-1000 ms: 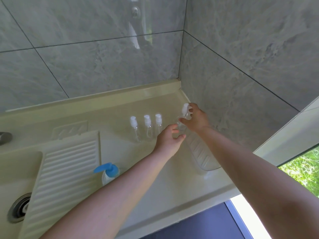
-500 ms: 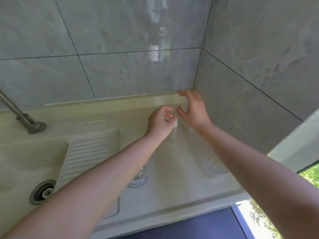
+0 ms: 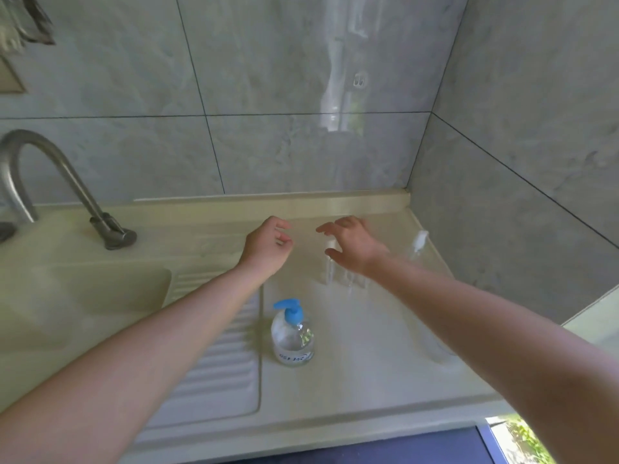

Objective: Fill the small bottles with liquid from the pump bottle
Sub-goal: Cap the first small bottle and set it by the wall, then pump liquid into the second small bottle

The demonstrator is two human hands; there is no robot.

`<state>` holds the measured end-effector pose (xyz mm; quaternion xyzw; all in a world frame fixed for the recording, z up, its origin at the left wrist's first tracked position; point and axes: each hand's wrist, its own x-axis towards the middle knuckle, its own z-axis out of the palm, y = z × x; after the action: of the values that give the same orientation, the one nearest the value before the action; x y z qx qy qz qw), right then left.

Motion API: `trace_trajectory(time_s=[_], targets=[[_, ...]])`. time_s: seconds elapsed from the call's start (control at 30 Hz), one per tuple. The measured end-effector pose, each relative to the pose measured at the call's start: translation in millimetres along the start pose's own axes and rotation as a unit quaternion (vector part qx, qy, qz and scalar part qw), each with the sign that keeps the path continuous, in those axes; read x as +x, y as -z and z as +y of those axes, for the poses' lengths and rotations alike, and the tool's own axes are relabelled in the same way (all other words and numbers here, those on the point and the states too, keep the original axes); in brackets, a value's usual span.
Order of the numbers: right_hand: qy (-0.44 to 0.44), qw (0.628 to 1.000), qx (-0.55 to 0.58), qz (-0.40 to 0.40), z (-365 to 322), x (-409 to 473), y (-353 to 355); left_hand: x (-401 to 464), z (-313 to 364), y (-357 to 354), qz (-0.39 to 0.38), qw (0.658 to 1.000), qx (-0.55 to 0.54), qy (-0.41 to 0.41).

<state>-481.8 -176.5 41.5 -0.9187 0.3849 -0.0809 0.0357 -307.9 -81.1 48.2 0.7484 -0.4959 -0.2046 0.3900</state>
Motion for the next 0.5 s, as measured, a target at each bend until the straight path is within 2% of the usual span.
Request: trace_trajectory(time_s=[0.2,0.5], targets=[[0.000,0.999,-0.033,0.002,-2,1,-6,-7,-29,-6,-0.018,1.000,0.006,0.016],[0.007,1.000,-0.021,-0.006,-8,6,-17,-17,-61,-25,-0.017,0.998,-0.019,0.050]])
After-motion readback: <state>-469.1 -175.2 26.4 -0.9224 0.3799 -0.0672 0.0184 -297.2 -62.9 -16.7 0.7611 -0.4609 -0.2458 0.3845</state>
